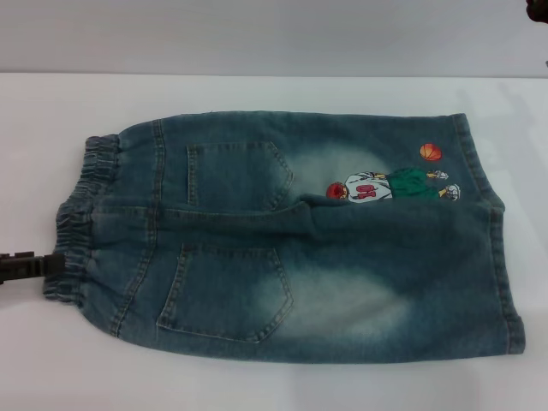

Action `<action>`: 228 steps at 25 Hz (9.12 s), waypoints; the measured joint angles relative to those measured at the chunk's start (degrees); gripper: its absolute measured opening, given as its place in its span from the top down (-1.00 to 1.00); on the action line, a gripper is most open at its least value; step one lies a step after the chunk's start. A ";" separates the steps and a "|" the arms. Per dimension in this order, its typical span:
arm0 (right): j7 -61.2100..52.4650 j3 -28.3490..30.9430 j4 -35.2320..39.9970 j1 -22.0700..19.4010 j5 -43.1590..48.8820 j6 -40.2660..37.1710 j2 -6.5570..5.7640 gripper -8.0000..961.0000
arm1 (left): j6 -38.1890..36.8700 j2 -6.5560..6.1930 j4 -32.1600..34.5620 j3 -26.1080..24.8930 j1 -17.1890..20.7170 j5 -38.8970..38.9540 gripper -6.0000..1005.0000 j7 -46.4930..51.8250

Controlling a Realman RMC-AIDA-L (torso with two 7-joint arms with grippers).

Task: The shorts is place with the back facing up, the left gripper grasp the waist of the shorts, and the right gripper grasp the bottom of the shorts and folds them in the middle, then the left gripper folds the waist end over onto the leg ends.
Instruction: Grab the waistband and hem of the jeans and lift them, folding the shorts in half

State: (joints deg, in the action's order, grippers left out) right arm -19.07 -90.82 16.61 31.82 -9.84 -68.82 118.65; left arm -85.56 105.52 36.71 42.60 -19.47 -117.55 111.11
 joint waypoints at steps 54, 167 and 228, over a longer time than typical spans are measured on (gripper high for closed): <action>0.09 0.74 -1.05 0.87 -0.29 0.26 -0.15 -0.54 | 1.00 1.40 0.05 0.94 -3.84 -8.10 -0.43 3.51; -75.41 30.72 30.93 5.37 154.14 -46.60 -11.12 -0.54 | 8.74 8.79 1.96 -9.55 -6.92 -5.49 0.90 2.23; -76.27 30.53 27.06 9.26 161.41 -35.24 -7.41 -0.53 | 8.49 8.98 1.97 -9.55 -8.24 -5.49 0.89 2.41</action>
State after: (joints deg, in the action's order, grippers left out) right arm -95.34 -60.29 43.66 41.09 151.58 -104.06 111.24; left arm -77.06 114.49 38.68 33.04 -27.71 -123.05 113.51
